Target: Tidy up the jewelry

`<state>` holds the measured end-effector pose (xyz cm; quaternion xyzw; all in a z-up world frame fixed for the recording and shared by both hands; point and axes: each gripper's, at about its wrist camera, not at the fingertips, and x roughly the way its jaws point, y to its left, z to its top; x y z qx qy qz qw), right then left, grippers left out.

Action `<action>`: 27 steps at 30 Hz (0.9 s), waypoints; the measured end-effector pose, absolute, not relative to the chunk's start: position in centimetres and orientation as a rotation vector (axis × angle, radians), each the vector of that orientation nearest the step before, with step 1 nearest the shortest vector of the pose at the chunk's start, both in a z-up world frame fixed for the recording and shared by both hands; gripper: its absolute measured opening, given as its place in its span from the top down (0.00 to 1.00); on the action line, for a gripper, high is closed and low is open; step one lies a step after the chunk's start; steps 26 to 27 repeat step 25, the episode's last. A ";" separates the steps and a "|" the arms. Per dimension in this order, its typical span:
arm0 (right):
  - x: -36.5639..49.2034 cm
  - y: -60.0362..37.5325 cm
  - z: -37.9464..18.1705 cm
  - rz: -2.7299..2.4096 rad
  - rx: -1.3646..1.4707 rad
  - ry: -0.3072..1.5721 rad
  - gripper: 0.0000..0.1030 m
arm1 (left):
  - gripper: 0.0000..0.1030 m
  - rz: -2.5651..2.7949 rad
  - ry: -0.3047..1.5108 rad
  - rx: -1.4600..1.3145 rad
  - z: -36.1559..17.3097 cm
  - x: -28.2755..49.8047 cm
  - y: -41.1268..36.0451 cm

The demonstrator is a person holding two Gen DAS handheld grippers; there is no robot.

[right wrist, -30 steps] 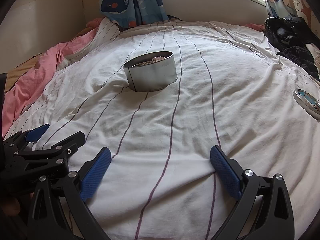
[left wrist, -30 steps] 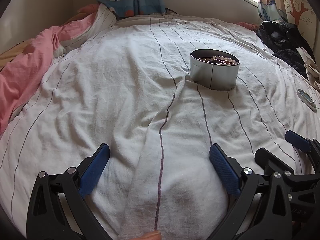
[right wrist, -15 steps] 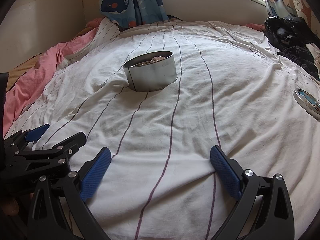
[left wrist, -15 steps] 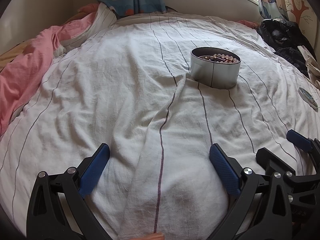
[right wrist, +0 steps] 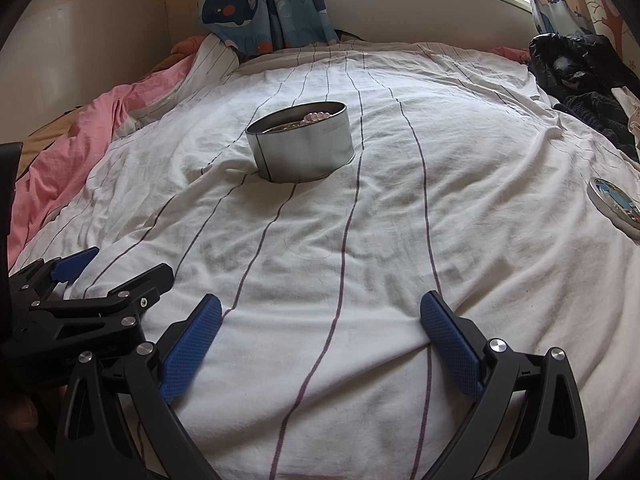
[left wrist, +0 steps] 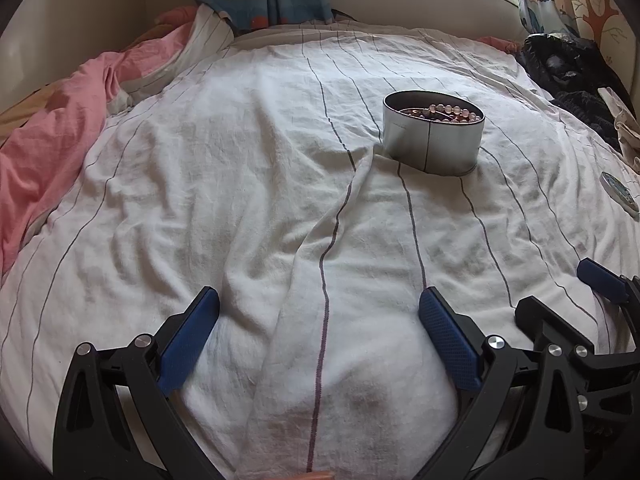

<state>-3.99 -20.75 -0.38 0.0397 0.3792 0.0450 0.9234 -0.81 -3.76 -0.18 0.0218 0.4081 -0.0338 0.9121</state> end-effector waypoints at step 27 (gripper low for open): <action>-4.0 -21.2 -0.5 0.084 0.091 0.777 0.07 | 0.07 -0.028 0.817 -0.030 1.3 -1.5 -1.7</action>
